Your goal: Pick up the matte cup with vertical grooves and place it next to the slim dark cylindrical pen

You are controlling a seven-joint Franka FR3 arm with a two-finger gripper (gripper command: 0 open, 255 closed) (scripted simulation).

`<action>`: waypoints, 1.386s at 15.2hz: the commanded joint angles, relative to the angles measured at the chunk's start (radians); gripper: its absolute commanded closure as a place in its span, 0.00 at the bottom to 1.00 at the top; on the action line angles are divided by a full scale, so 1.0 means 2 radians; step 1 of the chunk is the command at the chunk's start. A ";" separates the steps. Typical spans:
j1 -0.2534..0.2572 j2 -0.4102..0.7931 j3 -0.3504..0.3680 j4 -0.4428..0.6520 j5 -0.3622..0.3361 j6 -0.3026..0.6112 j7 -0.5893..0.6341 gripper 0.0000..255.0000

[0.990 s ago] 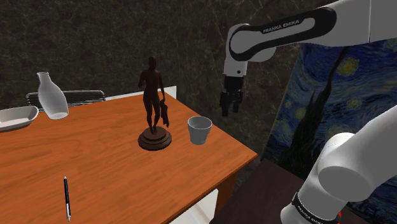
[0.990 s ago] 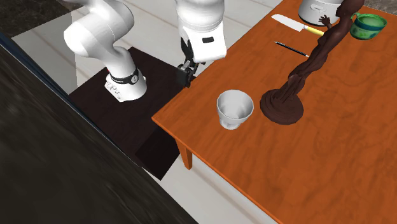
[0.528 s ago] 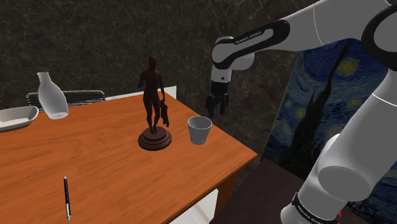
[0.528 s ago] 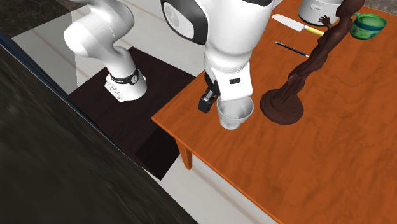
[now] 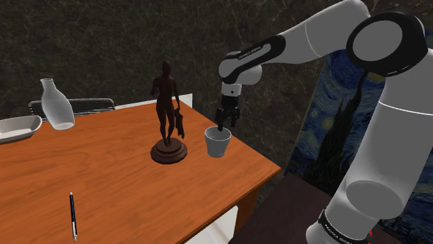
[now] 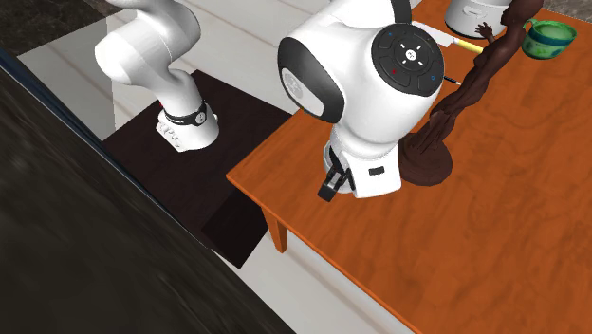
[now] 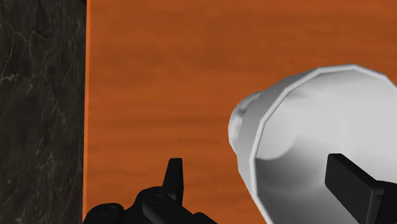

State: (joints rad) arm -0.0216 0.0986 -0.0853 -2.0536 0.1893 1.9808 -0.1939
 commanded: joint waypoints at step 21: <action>0.003 0.011 0.003 -0.025 0.005 0.036 -0.003 1.00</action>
State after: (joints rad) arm -0.0164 0.1196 -0.0801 -2.1029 0.1995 2.0531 -0.1991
